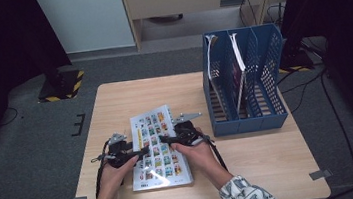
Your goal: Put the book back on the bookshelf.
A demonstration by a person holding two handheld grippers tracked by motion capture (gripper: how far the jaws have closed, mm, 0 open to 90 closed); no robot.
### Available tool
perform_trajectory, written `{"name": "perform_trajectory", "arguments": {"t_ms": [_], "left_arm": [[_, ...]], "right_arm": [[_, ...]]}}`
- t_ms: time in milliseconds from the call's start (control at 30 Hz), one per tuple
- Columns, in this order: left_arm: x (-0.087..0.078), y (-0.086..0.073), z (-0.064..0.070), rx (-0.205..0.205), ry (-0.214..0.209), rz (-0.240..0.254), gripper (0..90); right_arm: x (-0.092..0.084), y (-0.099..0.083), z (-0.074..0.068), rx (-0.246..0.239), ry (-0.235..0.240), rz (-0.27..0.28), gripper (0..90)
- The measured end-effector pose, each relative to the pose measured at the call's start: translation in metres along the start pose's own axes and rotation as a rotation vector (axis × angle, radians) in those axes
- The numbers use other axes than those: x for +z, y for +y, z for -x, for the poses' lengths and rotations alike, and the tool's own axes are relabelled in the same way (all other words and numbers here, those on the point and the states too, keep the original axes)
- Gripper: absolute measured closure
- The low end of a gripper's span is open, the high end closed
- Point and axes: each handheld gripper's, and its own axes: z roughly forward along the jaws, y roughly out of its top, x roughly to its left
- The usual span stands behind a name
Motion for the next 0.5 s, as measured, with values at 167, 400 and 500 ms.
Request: {"name": "perform_trajectory", "arguments": {"t_ms": [167,400,500], "left_arm": [[-0.0024,0.0006,-0.0035,0.007,-0.005,0.028,13.6],[-0.0003,-0.0003,-0.0015,0.021,-0.037,0.018,9.4],[-0.0002,-0.0006,-0.0002,0.021,-0.030,0.013,4.5]], "right_arm": [[-0.0040,0.0001,-0.0039,-0.028,-0.014,0.024,68.5],[-0.0082,-0.0006,-0.0069,-0.058,-0.027,0.055,68.8],[-0.0108,-0.0013,-0.0055,-0.071,-0.031,0.066,68.8]]}}
